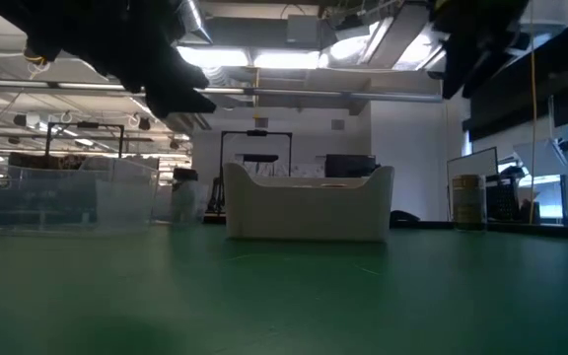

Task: Sort spices by type
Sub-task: Move the top light brown seasoning bottle to the center of the table, then put the center light brown seasoning bottle into the bottom transparent bin

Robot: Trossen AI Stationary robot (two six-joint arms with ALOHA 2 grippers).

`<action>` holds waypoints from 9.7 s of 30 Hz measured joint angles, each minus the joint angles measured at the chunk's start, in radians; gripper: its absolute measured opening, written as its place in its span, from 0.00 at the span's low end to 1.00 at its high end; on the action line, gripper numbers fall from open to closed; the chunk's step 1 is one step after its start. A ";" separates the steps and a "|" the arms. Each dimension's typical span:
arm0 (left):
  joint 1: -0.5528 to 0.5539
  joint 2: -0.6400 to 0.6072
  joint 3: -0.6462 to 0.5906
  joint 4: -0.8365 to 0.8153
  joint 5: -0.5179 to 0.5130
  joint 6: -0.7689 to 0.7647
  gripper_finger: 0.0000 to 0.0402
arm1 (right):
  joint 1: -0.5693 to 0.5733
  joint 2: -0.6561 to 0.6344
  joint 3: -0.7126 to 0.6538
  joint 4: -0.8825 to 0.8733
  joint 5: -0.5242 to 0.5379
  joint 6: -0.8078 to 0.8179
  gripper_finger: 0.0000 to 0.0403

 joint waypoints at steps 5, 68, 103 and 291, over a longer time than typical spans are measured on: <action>0.000 0.026 0.000 0.019 -0.003 0.003 0.61 | -0.224 0.000 0.000 0.005 0.000 -0.134 0.75; 0.001 0.029 0.001 0.013 -0.002 0.044 0.61 | -1.039 0.388 -0.001 0.313 -0.387 -0.730 0.70; -0.179 0.026 0.002 0.004 -0.164 -0.020 0.61 | -0.035 0.278 0.256 0.504 -0.558 -0.677 0.70; -0.198 -0.321 -0.158 -0.484 -0.742 -0.476 0.66 | 0.464 0.494 0.198 0.224 -0.028 -0.023 0.94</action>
